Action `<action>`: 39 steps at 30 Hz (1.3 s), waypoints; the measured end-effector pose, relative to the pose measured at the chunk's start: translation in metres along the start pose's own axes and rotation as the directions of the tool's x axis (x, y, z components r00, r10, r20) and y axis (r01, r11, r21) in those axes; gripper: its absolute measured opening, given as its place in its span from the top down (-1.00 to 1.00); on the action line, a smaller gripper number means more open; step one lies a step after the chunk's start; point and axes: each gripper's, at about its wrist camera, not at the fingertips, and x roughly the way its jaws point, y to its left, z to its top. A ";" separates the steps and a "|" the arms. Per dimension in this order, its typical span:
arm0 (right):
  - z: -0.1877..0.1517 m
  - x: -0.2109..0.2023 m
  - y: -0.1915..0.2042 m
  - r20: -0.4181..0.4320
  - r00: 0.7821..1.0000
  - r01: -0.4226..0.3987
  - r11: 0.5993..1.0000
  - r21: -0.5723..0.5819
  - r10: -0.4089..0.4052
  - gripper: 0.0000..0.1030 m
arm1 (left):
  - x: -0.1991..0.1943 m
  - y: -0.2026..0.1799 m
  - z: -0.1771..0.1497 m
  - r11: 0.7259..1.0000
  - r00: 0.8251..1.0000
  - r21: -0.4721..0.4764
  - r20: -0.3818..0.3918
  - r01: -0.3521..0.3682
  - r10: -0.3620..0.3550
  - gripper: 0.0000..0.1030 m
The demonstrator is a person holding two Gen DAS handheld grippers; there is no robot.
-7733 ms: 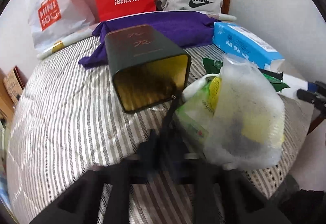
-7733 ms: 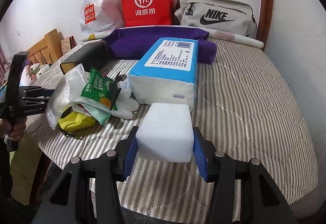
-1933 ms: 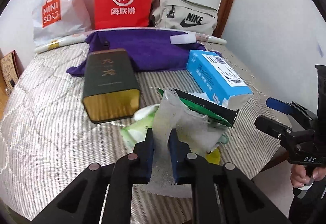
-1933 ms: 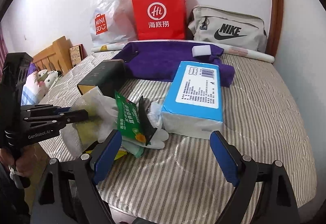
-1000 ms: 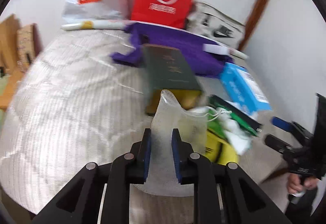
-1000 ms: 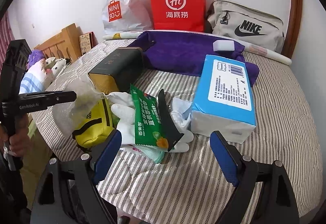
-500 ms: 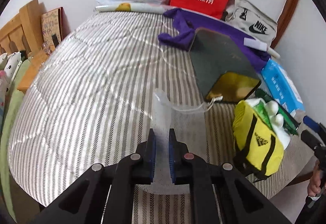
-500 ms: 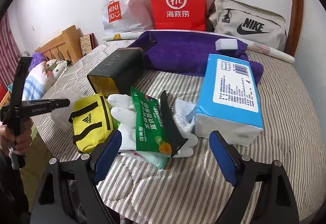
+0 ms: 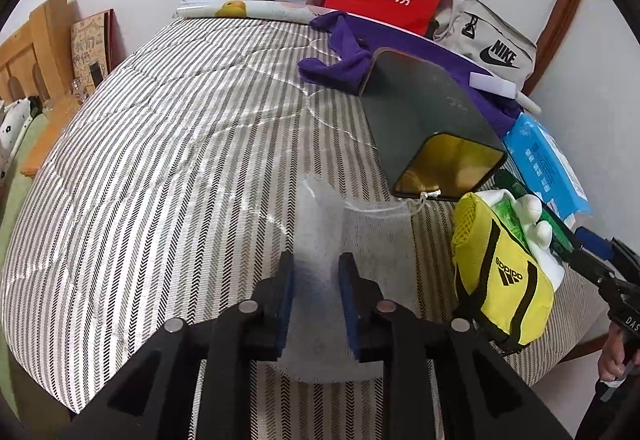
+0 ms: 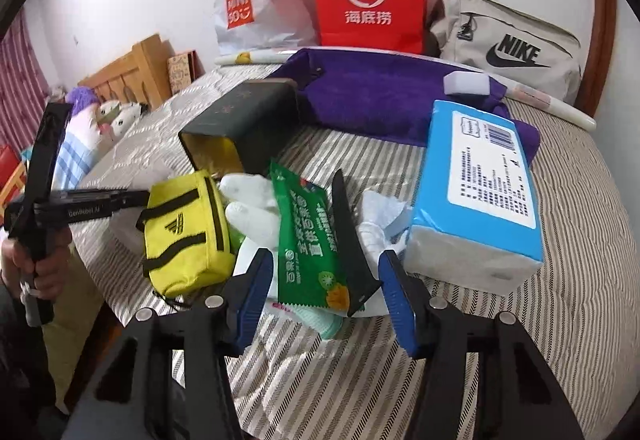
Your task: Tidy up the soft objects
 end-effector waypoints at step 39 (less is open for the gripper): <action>-0.036 -0.047 -0.051 0.029 0.998 -0.056 0.994 0.090 0.053 0.95 | 0.002 -0.020 -0.002 0.996 0.998 0.067 0.008 -0.056 0.056 0.19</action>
